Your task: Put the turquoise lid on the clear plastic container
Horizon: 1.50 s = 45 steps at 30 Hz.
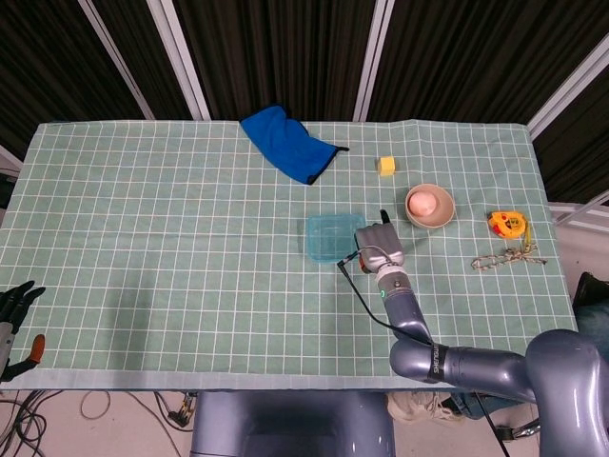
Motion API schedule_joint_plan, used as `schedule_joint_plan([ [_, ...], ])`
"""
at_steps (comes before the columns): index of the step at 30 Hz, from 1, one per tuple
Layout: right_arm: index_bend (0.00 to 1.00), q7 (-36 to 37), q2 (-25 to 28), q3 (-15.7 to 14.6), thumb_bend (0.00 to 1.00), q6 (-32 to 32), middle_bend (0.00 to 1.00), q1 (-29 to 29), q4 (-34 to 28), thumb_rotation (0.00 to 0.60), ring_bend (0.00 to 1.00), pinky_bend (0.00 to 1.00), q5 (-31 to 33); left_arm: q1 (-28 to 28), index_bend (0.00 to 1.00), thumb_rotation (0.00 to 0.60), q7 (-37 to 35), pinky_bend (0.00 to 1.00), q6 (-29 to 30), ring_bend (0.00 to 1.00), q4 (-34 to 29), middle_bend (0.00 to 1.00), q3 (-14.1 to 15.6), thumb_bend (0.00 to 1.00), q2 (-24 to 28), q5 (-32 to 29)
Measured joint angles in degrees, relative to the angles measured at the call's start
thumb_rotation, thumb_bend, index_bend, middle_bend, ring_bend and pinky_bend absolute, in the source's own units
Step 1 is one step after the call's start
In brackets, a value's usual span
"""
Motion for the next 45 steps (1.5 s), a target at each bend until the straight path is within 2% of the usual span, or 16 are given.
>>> schedule_joint_plan([
  [45, 0.72, -1.45, -5.38, 0.98, 0.53, -1.65, 0.61, -0.06, 6.72, 0.6, 0.37, 0.0, 0.2, -0.14, 0.1, 0.6, -0.7, 0.0, -0.59, 0.0, -0.51, 0.0, 0.0, 0.52, 0.39, -0.65],
])
